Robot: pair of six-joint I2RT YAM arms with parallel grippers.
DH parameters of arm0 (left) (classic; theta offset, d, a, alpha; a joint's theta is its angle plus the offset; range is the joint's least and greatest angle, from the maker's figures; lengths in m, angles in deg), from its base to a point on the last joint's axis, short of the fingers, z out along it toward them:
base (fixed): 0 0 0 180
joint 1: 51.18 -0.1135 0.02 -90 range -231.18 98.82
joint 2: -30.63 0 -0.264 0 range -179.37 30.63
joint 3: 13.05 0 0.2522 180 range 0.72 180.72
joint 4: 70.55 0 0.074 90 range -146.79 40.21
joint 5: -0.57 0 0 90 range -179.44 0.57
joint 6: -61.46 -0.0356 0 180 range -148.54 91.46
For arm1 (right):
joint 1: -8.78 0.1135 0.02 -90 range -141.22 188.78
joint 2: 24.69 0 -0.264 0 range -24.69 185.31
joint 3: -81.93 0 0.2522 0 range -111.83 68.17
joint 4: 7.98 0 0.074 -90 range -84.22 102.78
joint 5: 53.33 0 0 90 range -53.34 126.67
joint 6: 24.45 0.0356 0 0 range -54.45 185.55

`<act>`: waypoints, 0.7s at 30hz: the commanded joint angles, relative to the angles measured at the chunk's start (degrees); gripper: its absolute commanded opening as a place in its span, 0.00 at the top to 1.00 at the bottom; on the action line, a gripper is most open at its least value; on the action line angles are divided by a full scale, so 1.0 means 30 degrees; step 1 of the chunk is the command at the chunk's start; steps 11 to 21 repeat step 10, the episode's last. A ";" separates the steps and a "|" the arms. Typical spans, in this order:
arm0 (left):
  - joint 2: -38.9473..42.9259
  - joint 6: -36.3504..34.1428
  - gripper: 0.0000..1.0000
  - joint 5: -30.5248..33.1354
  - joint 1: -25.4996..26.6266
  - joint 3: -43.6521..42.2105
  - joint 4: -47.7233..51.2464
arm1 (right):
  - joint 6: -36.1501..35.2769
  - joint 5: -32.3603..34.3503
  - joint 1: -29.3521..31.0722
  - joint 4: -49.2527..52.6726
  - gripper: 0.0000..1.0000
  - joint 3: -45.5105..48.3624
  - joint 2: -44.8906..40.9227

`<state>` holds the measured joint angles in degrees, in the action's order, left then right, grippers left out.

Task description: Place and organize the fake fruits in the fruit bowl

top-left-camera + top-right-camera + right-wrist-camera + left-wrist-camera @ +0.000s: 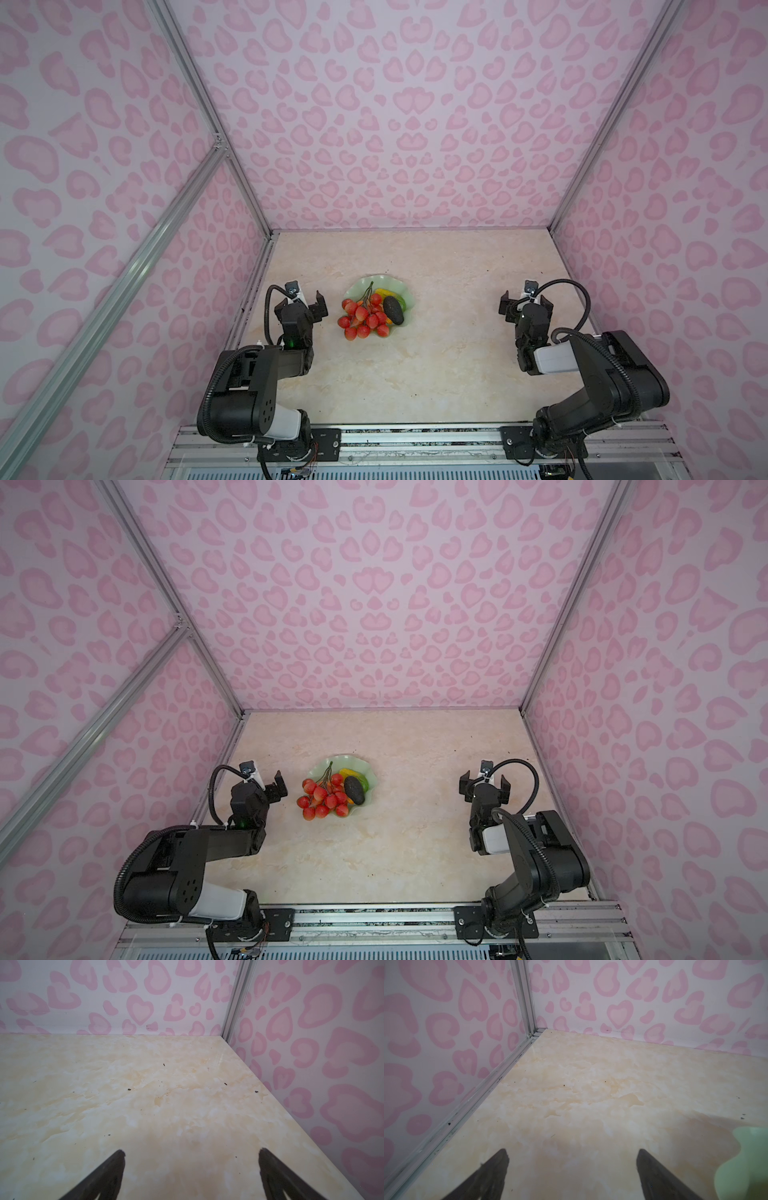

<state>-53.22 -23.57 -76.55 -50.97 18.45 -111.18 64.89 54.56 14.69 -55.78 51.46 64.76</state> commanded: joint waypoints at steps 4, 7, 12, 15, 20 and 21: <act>-0.0226 0.0036 0.03 -0.0017 -0.0019 0.0301 -0.0758 | 0.0075 -0.0072 -0.0026 0.0867 0.00 -0.0379 -0.0408; -0.0148 0.0013 0.03 -0.0015 -0.0011 0.0204 -0.0861 | 0.0076 -0.0033 -0.0037 0.0752 0.00 -0.0382 -0.0363; -0.0093 0.0005 0.03 -0.0018 -0.0014 0.0145 -0.0941 | 0.0154 0.0146 -0.0018 0.0833 0.00 -0.0404 -0.0356; -0.0093 0.0005 0.03 -0.0018 -0.0014 0.0145 -0.0941 | 0.0154 0.0146 -0.0018 0.0833 0.00 -0.0404 -0.0356; -0.0093 0.0005 0.03 -0.0018 -0.0014 0.0145 -0.0941 | 0.0154 0.0146 -0.0018 0.0833 0.00 -0.0404 -0.0356; -0.0093 0.0005 0.03 -0.0018 -0.0014 0.0145 -0.0941 | 0.0154 0.0146 -0.0018 0.0833 0.00 -0.0404 -0.0356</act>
